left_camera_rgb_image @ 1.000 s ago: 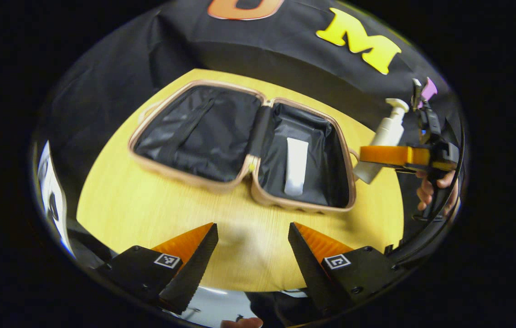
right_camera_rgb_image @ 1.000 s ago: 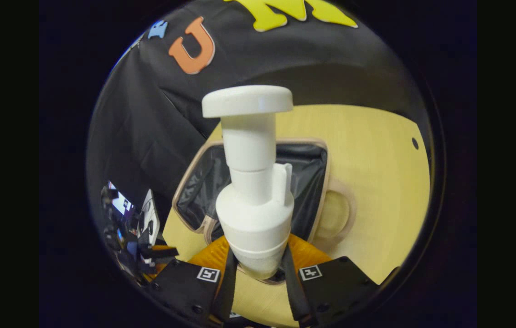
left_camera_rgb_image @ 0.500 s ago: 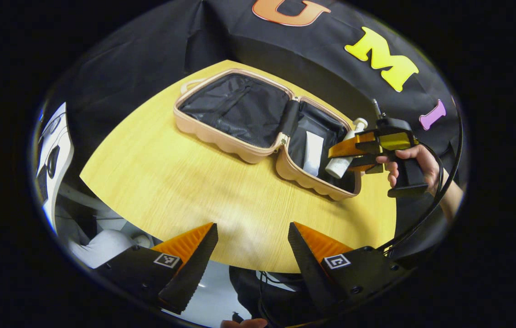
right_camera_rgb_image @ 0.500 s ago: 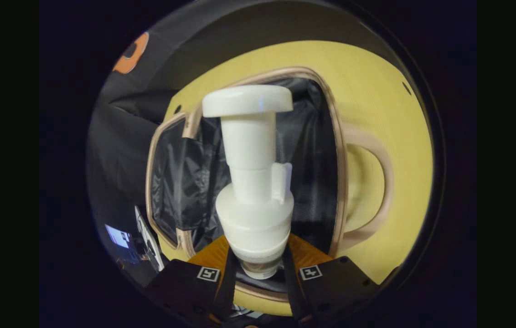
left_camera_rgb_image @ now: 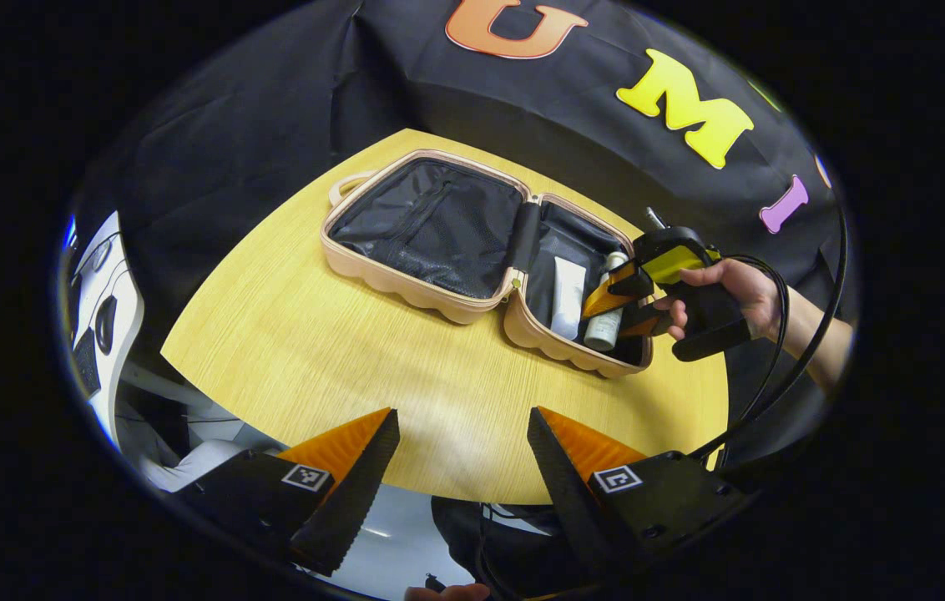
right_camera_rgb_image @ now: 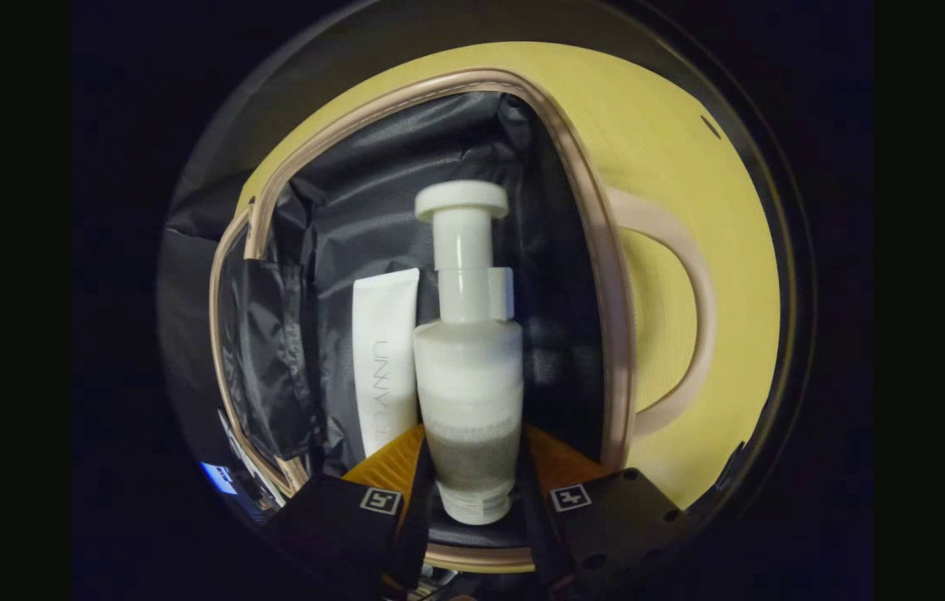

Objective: First open the suitcase, pack the skin care products into it, and then close the suitcase.

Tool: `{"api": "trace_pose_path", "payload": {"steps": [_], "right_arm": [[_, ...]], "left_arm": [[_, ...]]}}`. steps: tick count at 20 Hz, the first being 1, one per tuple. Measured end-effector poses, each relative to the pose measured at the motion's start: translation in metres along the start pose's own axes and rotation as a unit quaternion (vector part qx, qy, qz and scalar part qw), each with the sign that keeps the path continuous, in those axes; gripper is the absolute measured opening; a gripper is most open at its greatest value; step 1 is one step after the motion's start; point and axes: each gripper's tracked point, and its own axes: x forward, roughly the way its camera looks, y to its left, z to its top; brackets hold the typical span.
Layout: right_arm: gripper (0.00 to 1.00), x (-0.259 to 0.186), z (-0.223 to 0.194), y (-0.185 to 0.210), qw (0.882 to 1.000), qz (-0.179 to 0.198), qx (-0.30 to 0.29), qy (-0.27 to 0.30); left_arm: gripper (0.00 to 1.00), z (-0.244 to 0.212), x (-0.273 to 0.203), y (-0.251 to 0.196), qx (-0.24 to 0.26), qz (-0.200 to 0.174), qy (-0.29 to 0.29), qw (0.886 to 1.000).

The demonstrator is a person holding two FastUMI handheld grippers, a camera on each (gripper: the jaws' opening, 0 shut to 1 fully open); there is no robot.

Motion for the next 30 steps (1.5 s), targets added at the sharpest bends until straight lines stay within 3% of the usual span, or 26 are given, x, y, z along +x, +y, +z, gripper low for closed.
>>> {"api": "trace_pose_path", "payload": {"steps": [7, 9, 12, 15, 17, 18, 19, 20, 22, 23, 24, 26, 28, 30], "right_arm": [[0.51, -0.016, -0.009, 0.006, 1.000, 0.019, -0.015, -0.012], [0.61, -0.028, -0.018, 0.005, 0.999, 0.029, -0.029, -0.020], [0.67, -0.062, -0.040, -0.002, 0.995, 0.053, -0.073, -0.033], [0.73, -0.110, -0.051, -0.007, 0.986, 0.099, -0.095, -0.091], [0.68, -0.151, -0.045, -0.012, 0.972, 0.125, -0.120, -0.157], [0.73, -0.171, -0.038, -0.019, 0.962, 0.126, -0.140, -0.199], [0.68, -0.192, -0.029, -0.025, 0.949, 0.127, -0.156, -0.242], [0.73, -0.216, -0.022, -0.030, 0.936, 0.134, -0.167, -0.280], [0.73, -0.256, -0.018, -0.034, 0.911, 0.150, -0.183, -0.337], [0.68, -0.272, -0.016, -0.040, 0.900, 0.155, -0.189, -0.361], [0.73, -0.289, -0.016, -0.047, 0.889, 0.160, -0.196, -0.382], [0.73, -0.311, -0.016, -0.053, 0.870, 0.166, -0.211, -0.414], [0.73, -0.325, -0.008, -0.070, 0.853, 0.139, -0.228, -0.447], [0.73, -0.336, -0.004, -0.085, 0.847, 0.122, -0.223, -0.466]], "left_arm": [[0.99, 0.007, -0.007, 0.012, -0.029, 0.005, -0.025, 0.999], [0.99, 0.019, -0.005, 0.018, -0.045, 0.003, -0.043, 0.998], [0.98, 0.047, -0.002, 0.023, -0.070, -0.017, -0.078, 0.994], [0.99, 0.087, -0.002, 0.045, -0.084, -0.031, -0.131, 0.987], [0.99, 0.124, -0.003, 0.060, -0.084, -0.055, -0.187, 0.977], [0.98, 0.138, -0.002, 0.067, -0.091, -0.068, -0.199, 0.973], [0.98, 0.154, 0.002, 0.076, -0.097, -0.077, -0.211, 0.970], [0.98, 0.169, 0.005, 0.086, -0.104, -0.093, -0.228, 0.964], [0.98, 0.205, 0.007, 0.091, -0.125, -0.147, -0.262, 0.946], [0.98, 0.217, 0.011, 0.101, -0.141, -0.152, -0.264, 0.942], [0.98, 0.219, 0.019, 0.118, -0.154, -0.143, -0.251, 0.945], [0.98, 0.224, 0.042, 0.139, -0.169, -0.138, -0.233, 0.948], [0.97, 0.233, 0.061, 0.149, -0.202, -0.162, -0.228, 0.938], [0.97, 0.241, 0.082, 0.165, -0.242, -0.175, -0.228, 0.927]]}}
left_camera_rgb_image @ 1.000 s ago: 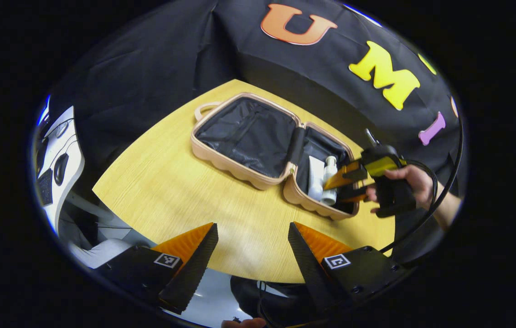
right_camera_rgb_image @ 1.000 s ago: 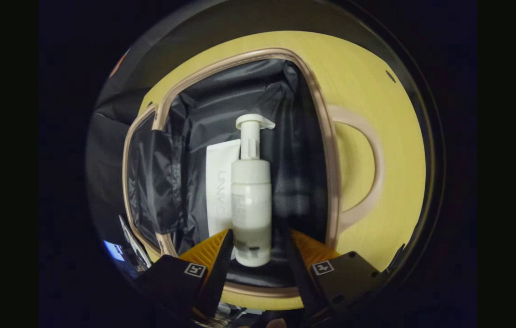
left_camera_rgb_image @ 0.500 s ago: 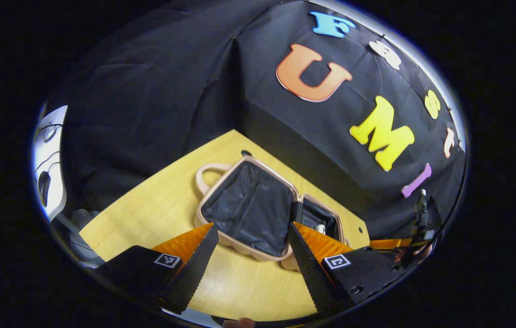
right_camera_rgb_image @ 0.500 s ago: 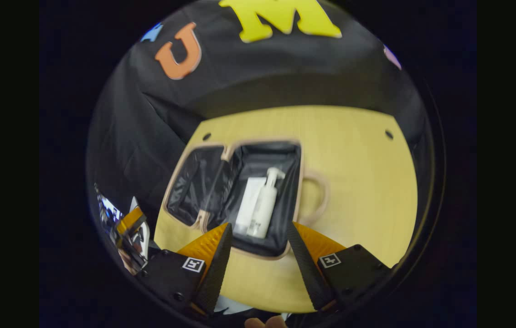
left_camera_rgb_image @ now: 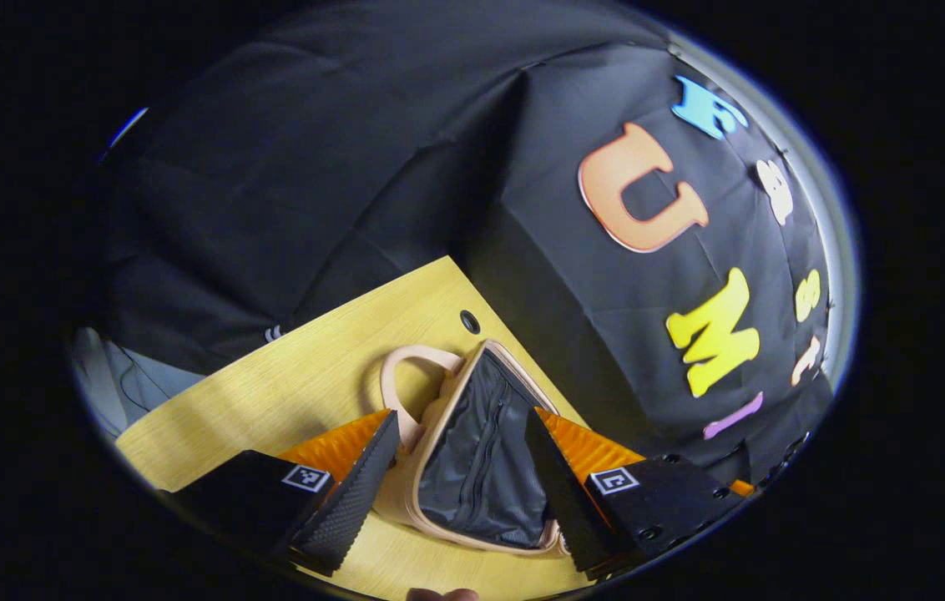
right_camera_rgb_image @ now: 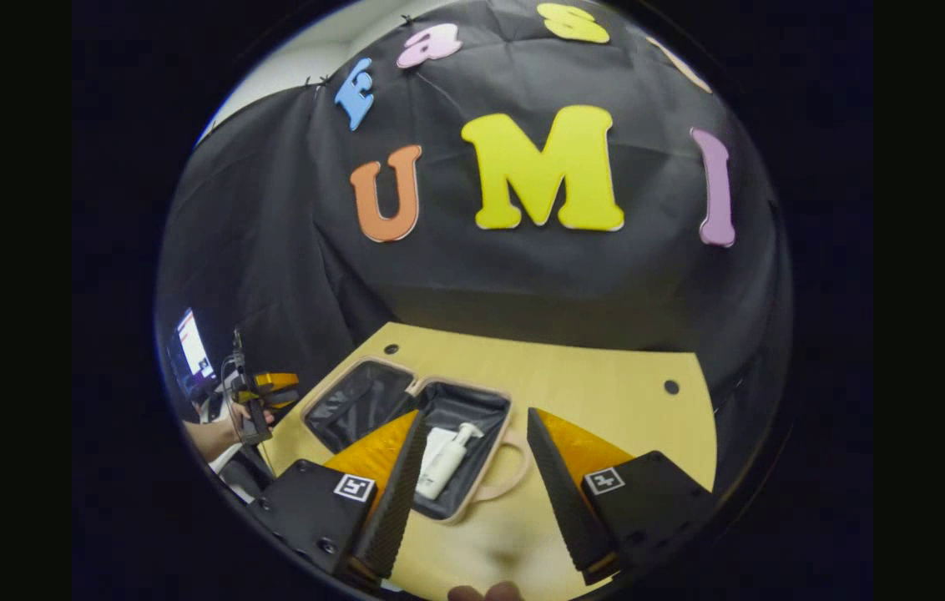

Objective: First open the suitcase, pack the skin care products into it, and then close the suitcase.

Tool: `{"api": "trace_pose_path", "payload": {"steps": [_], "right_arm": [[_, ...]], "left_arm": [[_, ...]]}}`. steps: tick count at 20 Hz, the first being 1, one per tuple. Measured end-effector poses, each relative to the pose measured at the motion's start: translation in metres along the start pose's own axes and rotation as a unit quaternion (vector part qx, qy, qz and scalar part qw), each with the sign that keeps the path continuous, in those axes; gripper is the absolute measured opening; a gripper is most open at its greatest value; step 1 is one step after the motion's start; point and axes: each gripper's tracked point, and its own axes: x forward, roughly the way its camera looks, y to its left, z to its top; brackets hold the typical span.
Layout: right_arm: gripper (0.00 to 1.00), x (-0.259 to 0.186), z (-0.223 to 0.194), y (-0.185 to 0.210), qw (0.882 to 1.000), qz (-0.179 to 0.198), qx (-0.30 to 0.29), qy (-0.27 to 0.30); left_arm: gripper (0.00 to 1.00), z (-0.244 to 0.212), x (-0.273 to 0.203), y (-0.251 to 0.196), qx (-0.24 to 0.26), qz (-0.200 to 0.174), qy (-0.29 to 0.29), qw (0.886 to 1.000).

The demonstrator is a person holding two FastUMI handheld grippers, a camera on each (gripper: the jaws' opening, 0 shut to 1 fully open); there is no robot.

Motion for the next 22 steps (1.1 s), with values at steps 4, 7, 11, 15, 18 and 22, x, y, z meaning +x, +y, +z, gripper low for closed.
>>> {"api": "trace_pose_path", "payload": {"steps": [4, 7, 11, 15, 18, 22], "right_arm": [[0.73, -0.016, 0.003, -0.026, 0.999, -0.032, 0.024, 0.002], [0.73, -0.023, 0.000, -0.038, 0.998, -0.057, 0.032, 0.005], [0.73, -0.029, 0.000, -0.035, 0.998, -0.064, 0.021, -0.001], [0.73, -0.044, -0.002, -0.041, 0.997, -0.080, -0.011, -0.011], [0.68, -0.057, 0.004, -0.042, 0.996, -0.081, -0.011, -0.035], [0.68, -0.075, 0.016, -0.047, 0.994, -0.082, -0.001, -0.072]], "left_arm": [[0.96, -0.005, 0.032, 0.038, -0.064, 0.021, 0.018, 0.998], [0.94, -0.012, 0.052, 0.040, -0.088, 0.010, 0.031, 0.996], [0.76, -0.015, 0.075, 0.048, -0.109, 0.008, 0.043, 0.993], [0.66, -0.009, 0.090, 0.046, -0.136, 0.014, 0.038, 0.990], [0.20, -0.005, 0.094, 0.051, -0.137, 0.038, 0.036, 0.989], [0.08, 0.017, 0.075, 0.012, -0.102, 0.031, 0.015, 0.994]]}}
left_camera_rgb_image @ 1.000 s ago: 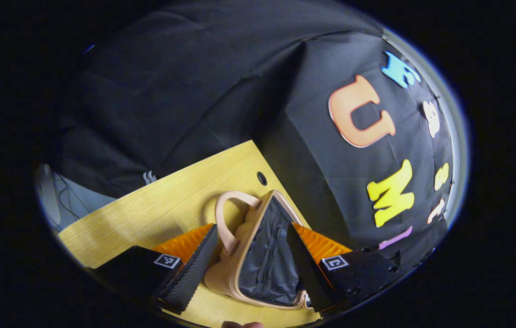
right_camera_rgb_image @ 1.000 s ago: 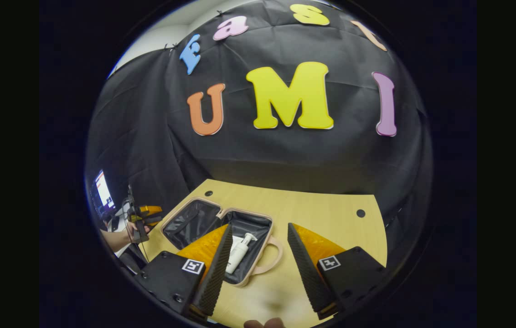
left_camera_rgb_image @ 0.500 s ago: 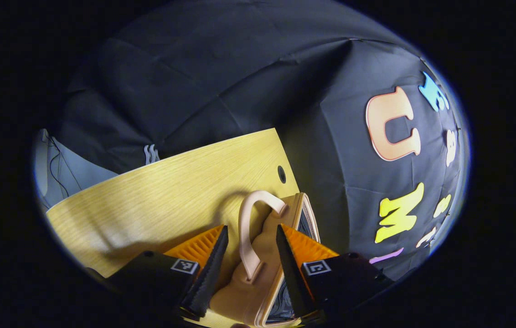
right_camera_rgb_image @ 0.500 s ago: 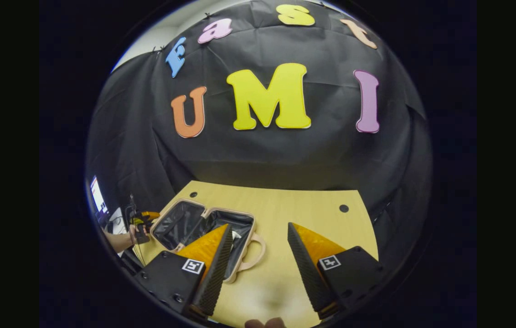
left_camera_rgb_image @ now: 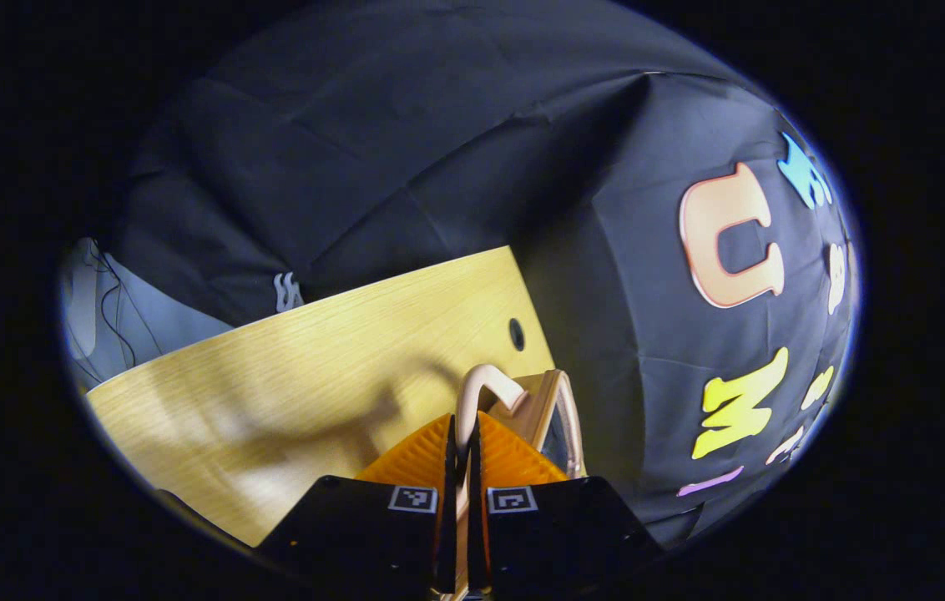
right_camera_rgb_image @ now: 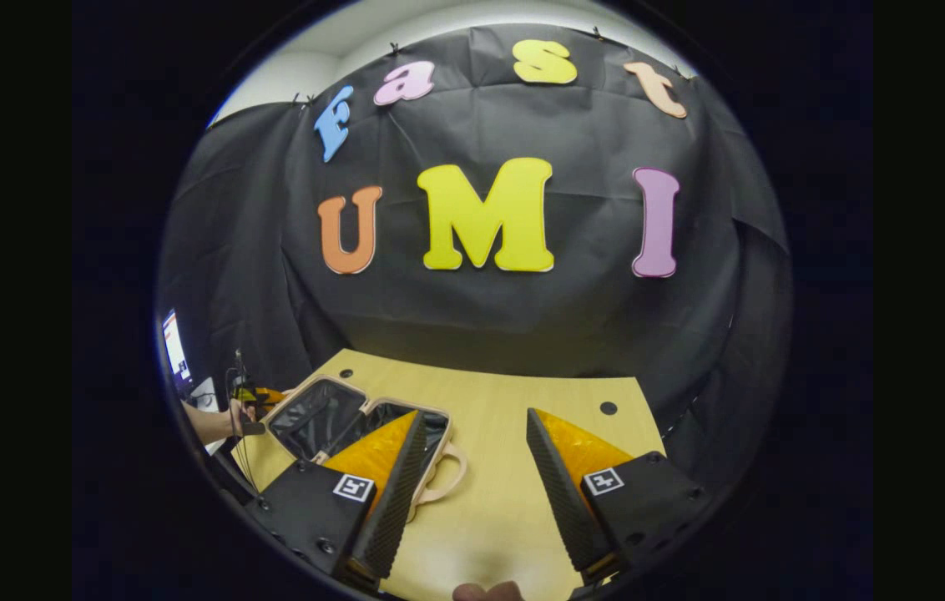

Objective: First open the suitcase, pack the skin care products into it, and then close the suitcase.

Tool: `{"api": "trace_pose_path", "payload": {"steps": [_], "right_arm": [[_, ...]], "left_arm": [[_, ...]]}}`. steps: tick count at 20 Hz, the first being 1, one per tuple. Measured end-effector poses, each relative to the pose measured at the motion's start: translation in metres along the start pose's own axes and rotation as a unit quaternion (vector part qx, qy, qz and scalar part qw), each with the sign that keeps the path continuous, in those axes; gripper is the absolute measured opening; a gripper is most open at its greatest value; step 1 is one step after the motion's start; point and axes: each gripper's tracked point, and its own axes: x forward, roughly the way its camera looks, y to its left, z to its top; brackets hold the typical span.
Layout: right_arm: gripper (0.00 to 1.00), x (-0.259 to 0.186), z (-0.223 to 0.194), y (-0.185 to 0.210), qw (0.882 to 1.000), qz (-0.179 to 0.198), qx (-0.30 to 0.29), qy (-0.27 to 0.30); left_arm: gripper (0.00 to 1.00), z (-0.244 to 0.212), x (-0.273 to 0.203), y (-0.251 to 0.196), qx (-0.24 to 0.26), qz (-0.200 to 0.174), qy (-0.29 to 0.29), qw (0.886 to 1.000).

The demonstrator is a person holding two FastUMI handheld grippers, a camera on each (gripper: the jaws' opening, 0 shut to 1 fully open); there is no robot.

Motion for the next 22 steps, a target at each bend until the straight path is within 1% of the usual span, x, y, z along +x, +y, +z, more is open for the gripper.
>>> {"api": "trace_pose_path", "payload": {"steps": [1, 3, 4, 6, 7, 8, 10, 11, 12, 14, 15, 17, 18, 20, 22], "right_arm": [[0.73, -0.003, 0.002, -0.001, 1.000, 0.002, 0.001, -0.005], [0.73, -0.008, 0.009, -0.001, 1.000, 0.006, 0.012, -0.023], [0.73, -0.012, 0.012, -0.001, 0.999, 0.009, 0.021, -0.032], [0.73, -0.019, 0.018, -0.005, 0.998, 0.007, 0.023, -0.052], [0.68, -0.022, 0.019, -0.009, 0.998, 0.003, 0.018, -0.061], [0.73, -0.025, 0.021, -0.012, 0.997, -0.002, 0.017, -0.070], [0.73, -0.033, 0.023, -0.016, 0.996, -0.012, 0.024, -0.088], [0.73, -0.038, 0.025, -0.020, 0.995, -0.020, 0.027, -0.099], [0.73, -0.041, 0.025, -0.024, 0.994, -0.029, 0.024, -0.106], [0.73, -0.048, 0.022, -0.039, 0.992, -0.055, 0.017, -0.113], [0.73, -0.055, 0.022, -0.044, 0.991, -0.062, 0.018, -0.117], [0.74, -0.064, 0.027, -0.057, 0.989, -0.077, 0.016, -0.126], [0.74, -0.068, 0.027, -0.064, 0.989, -0.084, 0.012, -0.125], [0.74, -0.079, 0.024, -0.074, 0.989, -0.090, 0.010, -0.118], [0.74, -0.092, 0.025, -0.089, 0.987, -0.105, -0.001, -0.118]], "left_arm": [[0.07, 0.005, -0.010, -0.019, 0.013, -0.012, -0.008, 1.000], [0.06, 0.005, -0.031, -0.061, 0.049, -0.034, -0.011, 0.998], [0.06, 0.003, -0.038, -0.085, 0.077, -0.042, -0.013, 0.996], [0.06, -0.011, -0.054, -0.130, 0.149, -0.054, -0.017, 0.987], [0.06, -0.021, -0.062, -0.151, 0.179, -0.060, -0.023, 0.982], [0.06, -0.033, -0.068, -0.175, 0.204, -0.068, -0.028, 0.976], [0.06, -0.059, -0.082, -0.219, 0.241, -0.088, -0.045, 0.966], [0.06, -0.077, -0.087, -0.237, 0.262, -0.094, -0.055, 0.959], [0.06, -0.097, -0.089, -0.252, 0.293, -0.092, -0.063, 0.950], [0.06, -0.132, -0.090, -0.272, 0.360, -0.076, -0.089, 0.926], [0.06, -0.151, -0.089, -0.284, 0.382, -0.078, -0.100, 0.915], [0.06, -0.186, -0.086, -0.300, 0.409, -0.087, -0.106, 0.902], [0.06, -0.202, -0.082, -0.307, 0.426, -0.090, -0.111, 0.894], [0.06, -0.239, -0.077, -0.314, 0.457, -0.087, -0.112, 0.878], [0.06, -0.277, -0.065, -0.316, 0.475, -0.093, -0.093, 0.870]]}}
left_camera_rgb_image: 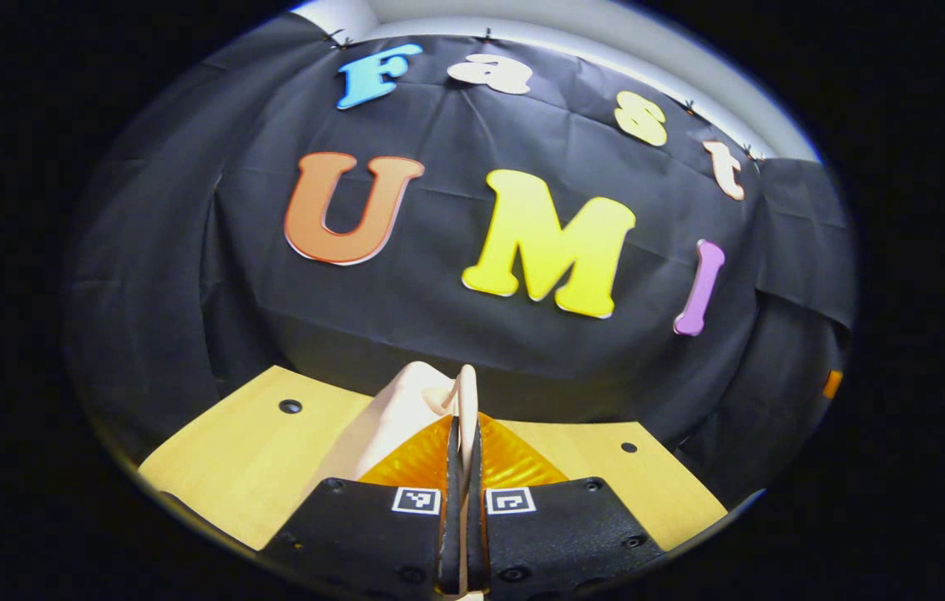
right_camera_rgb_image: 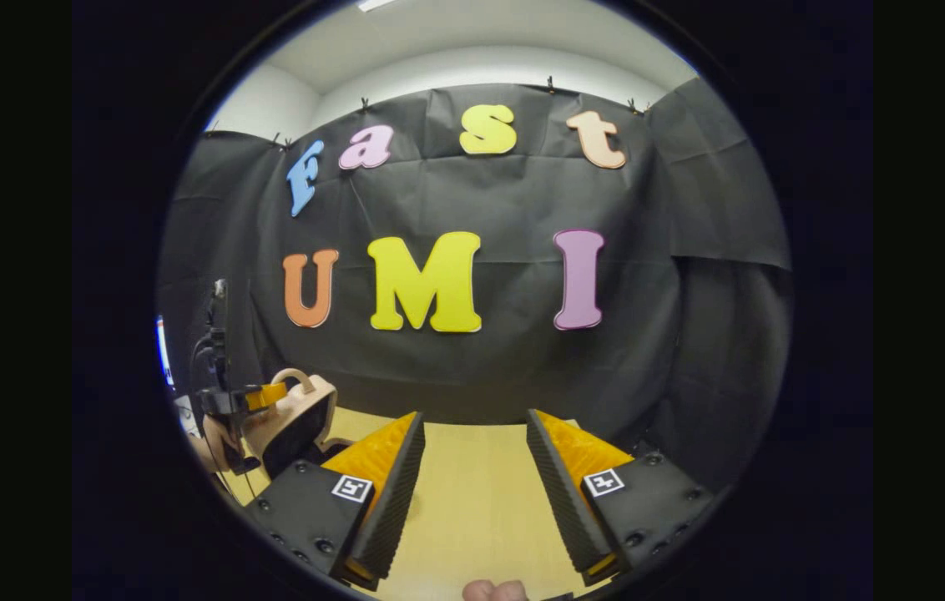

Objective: First open the suitcase, pack the skin care products into it, and then close the suitcase.

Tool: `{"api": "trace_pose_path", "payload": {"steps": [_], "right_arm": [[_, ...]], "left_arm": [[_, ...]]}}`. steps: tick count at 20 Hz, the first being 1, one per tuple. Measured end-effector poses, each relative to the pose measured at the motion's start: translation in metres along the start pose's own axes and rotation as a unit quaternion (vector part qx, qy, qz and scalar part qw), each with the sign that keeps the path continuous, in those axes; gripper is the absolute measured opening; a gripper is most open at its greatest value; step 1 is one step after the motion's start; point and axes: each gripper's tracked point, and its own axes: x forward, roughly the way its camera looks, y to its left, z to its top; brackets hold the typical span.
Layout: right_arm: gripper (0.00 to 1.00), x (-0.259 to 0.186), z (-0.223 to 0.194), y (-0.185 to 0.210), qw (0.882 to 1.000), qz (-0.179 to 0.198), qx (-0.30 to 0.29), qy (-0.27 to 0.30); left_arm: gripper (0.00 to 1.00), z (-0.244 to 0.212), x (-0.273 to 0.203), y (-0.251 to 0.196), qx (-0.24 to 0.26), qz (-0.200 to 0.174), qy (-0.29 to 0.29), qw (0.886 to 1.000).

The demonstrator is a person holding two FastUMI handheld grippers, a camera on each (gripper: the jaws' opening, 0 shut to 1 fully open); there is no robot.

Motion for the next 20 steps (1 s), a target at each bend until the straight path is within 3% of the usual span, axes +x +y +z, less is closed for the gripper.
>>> {"api": "trace_pose_path", "payload": {"steps": [1, 2, 4, 5, 9, 11, 12, 20], "right_arm": [[0.70, -0.003, 0.001, -0.008, 1.000, -0.006, -0.004, -0.003], [0.74, -0.007, 0.001, -0.014, 1.000, -0.011, -0.006, -0.002], [0.70, -0.015, -0.001, -0.030, 1.000, -0.023, -0.003, 0.003], [0.74, -0.019, -0.003, -0.040, 0.999, -0.032, 0.000, 0.006], [0.74, -0.030, -0.016, -0.075, 0.997, -0.067, 0.006, 0.029], [0.69, -0.035, -0.020, -0.086, 0.996, -0.078, 0.007, 0.035], [0.73, -0.036, -0.021, -0.090, 0.996, -0.083, 0.006, 0.037], [0.74, -0.031, -0.032, -0.103, 0.995, -0.085, 0.008, 0.051]], "left_arm": [[0.06, -0.012, 0.002, -0.014, 0.011, -0.005, 0.008, 1.000], [0.06, -0.026, 0.006, -0.028, 0.021, -0.004, 0.016, 1.000], [0.06, -0.056, 0.016, -0.059, 0.046, -0.013, 0.031, 0.998], [0.06, -0.072, 0.019, -0.071, 0.059, -0.018, 0.041, 0.997], [0.06, -0.138, 0.030, -0.102, 0.091, -0.031, 0.090, 0.991], [0.06, -0.163, 0.039, -0.107, 0.113, -0.031, 0.109, 0.987], [0.06, -0.173, 0.040, -0.108, 0.122, -0.030, 0.116, 0.985], [0.10, -0.214, 0.053, -0.117, 0.162, -0.007, 0.159, 0.974]]}}
